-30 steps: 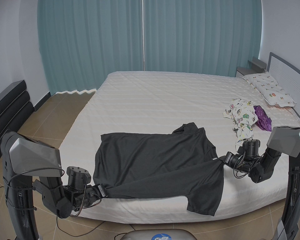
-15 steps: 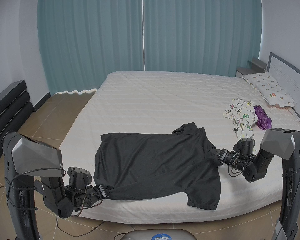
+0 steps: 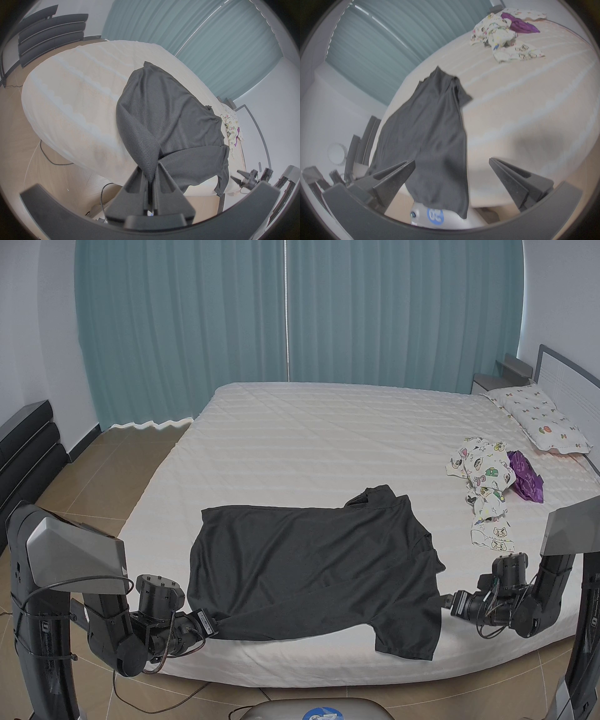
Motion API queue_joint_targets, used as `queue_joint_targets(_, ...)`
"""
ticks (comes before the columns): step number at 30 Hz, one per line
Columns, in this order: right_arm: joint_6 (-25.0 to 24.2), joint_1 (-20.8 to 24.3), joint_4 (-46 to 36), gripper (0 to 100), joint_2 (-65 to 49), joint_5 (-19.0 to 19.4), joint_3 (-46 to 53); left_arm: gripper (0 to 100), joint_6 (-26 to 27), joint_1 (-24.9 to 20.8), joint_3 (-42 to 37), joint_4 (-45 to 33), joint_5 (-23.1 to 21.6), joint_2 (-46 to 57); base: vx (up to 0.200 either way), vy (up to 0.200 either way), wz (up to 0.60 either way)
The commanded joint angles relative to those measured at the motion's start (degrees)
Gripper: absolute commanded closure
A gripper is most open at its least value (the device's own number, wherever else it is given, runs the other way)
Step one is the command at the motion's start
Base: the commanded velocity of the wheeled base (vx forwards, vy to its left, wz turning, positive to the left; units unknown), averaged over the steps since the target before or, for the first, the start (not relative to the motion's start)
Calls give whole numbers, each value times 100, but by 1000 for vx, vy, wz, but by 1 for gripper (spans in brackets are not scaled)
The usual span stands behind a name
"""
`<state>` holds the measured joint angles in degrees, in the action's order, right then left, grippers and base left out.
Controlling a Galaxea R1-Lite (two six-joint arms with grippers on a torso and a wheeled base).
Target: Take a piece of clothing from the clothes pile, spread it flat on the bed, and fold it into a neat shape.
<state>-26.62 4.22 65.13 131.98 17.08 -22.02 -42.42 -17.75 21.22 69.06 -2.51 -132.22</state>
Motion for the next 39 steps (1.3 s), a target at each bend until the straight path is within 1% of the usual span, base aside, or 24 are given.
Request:
queue_joint_targets(1,149,220,-1,0,-137,15,497,100,-3,0,-4,2,-4,-14,0,0,0)
queue_joint_targets(2,175,229,8,0,-137,15,549,100,-3,0,-4,2,-4,-6,0,0,0)
queue_joint_targets(4,421,396,96,0,-102,32,813,100,-3,0,-4,2,-4,-14,0,0,0)
queue_joint_targets(6,483,440,105,0,-84,24,848,100,-3,0,5,2,-4,-14,0,0,0)
queue_joint_targets(7,632,607,210,0,135,-20,918,100,-3,0,5,2,-4,-14,0,0,0)
queue_joint_targets(10,659,703,430,0,250,-205,962,100,-3,0,5,2,-4,-14,0,0,0)
queue_joint_targets(11,659,765,544,0,294,-328,998,100,-3,0,5,2,-4,-14,0,0,0)
queue_joint_targets(12,659,765,544,0,294,-328,998,100,-3,0,5,2,-4,-14,0,0,0)
queue_joint_targets(13,667,932,579,0,346,-425,1068,100,-3,0,5,2,-4,-14,0,0,0)
queue_joint_targets(14,667,993,562,0,346,-477,1085,100,-3,0,5,2,-4,-14,0,0,0)
queue_joint_targets(16,667,1028,553,0,355,-557,1077,100,-3,0,5,2,-4,-14,0,0,0)
queue_joint_targets(17,659,1046,553,0,373,-653,1077,100,-3,0,5,2,-4,-14,0,0,0)
queue_joint_targets(23,527,1371,614,0,478,-847,1059,100,-3,0,5,2,-4,-14,0,0,0)
queue_joint_targets(31,421,1380,632,0,478,-908,980,100,-3,0,5,2,-4,-14,0,0,0)
queue_joint_targets(33,263,1398,641,0,557,-970,848,100,-3,0,5,2,-4,-14,0,0,0)
queue_joint_targets(36,43,1565,852,0,803,-1207,707,100,-3,0,5,2,-4,-14,0,0,0)
queue_joint_targets(39,17,1626,1063,0,900,-1286,725,100,-3,0,5,2,-4,-14,0,0,0)
